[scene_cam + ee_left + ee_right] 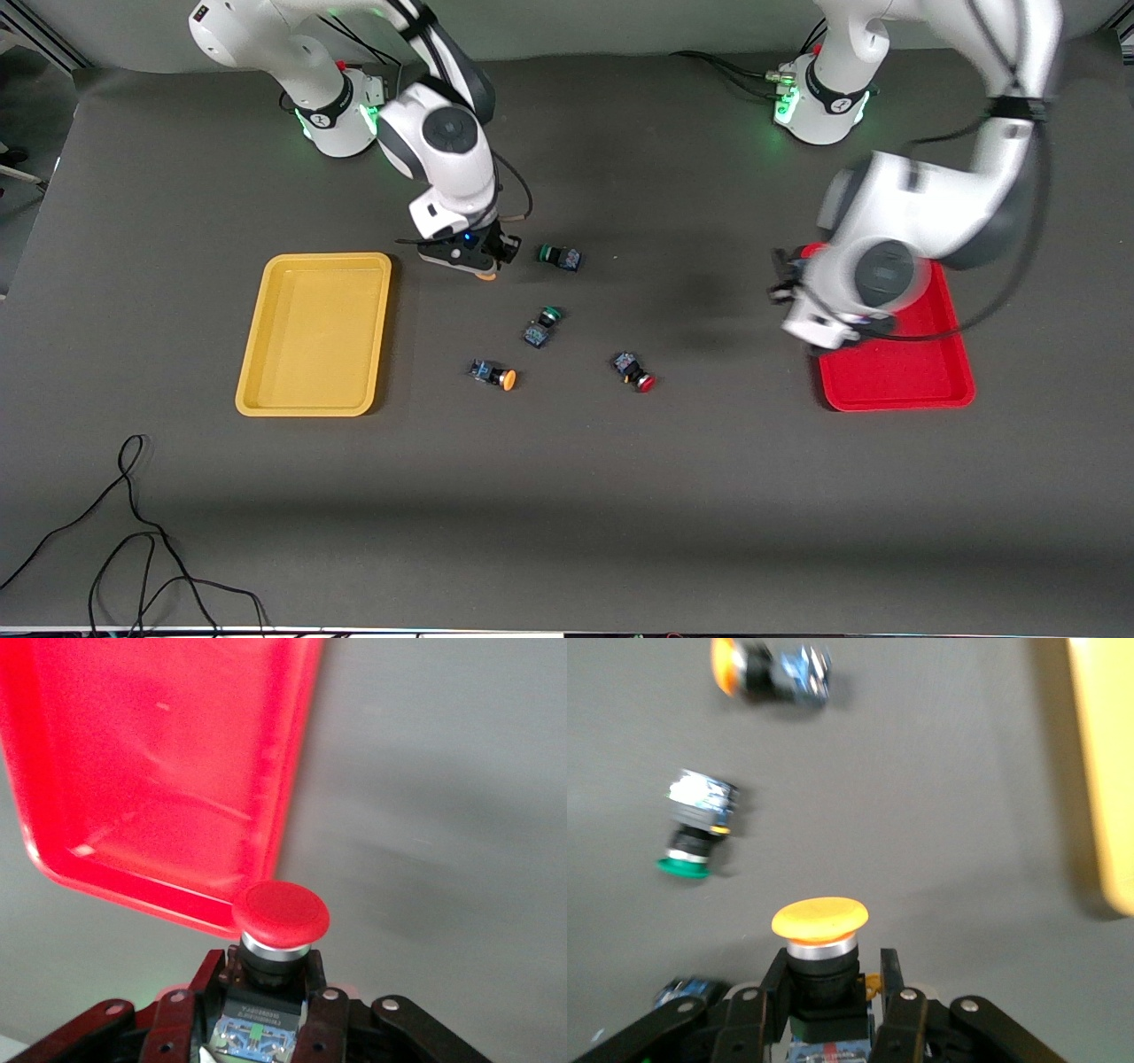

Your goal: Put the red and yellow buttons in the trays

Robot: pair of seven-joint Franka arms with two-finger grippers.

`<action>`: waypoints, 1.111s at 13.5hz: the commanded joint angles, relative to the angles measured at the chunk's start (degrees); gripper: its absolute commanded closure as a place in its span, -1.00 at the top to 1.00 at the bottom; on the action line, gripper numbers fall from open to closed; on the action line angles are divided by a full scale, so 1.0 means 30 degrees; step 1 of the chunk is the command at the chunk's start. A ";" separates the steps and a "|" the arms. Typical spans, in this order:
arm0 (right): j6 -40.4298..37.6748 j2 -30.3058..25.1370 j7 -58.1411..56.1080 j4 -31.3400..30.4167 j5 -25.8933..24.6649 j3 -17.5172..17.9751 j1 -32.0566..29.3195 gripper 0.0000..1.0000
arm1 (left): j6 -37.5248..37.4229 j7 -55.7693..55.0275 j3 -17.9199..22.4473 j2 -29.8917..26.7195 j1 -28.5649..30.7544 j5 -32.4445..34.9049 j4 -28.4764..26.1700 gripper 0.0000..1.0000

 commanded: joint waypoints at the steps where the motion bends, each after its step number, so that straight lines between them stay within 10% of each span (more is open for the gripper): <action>1: -0.5212 -0.0283 -0.3349 0.4318 0.0237 -0.0461 -0.0078 -0.73 | 0.2249 0.2420 -0.0264 -0.0560 0.1900 0.1295 -0.2565 -1.00; 4: -0.6780 -0.0311 -0.7096 0.6149 0.2404 -0.1773 -0.0752 -0.73 | 0.5500 0.3156 -0.0206 -0.0444 0.2726 0.1416 -0.5056 -1.00; 9: -0.6694 0.0097 -1.4008 0.6062 0.2437 -0.7188 -0.0781 -0.73 | 0.7945 0.3156 0.0058 -0.0062 0.3400 0.1621 -0.6821 -1.00; 10: -0.6548 0.0302 -1.5705 0.6004 0.2437 -0.8621 -0.0811 -0.73 | 0.7594 0.3156 0.0058 -0.0150 0.3400 0.1621 -0.6821 -0.61; 12: -0.6139 0.0858 -1.8726 0.5800 0.2554 -1.0968 -0.0956 -0.73 | 0.7125 0.3098 0.0087 -0.0267 0.3400 0.1592 -0.6589 0.85; 15: -0.2666 0.1036 -2.1400 0.2269 0.3693 -1.1887 -0.2564 -0.73 | 0.3421 0.2573 -0.0175 -0.0299 0.2964 0.1068 -0.3469 0.97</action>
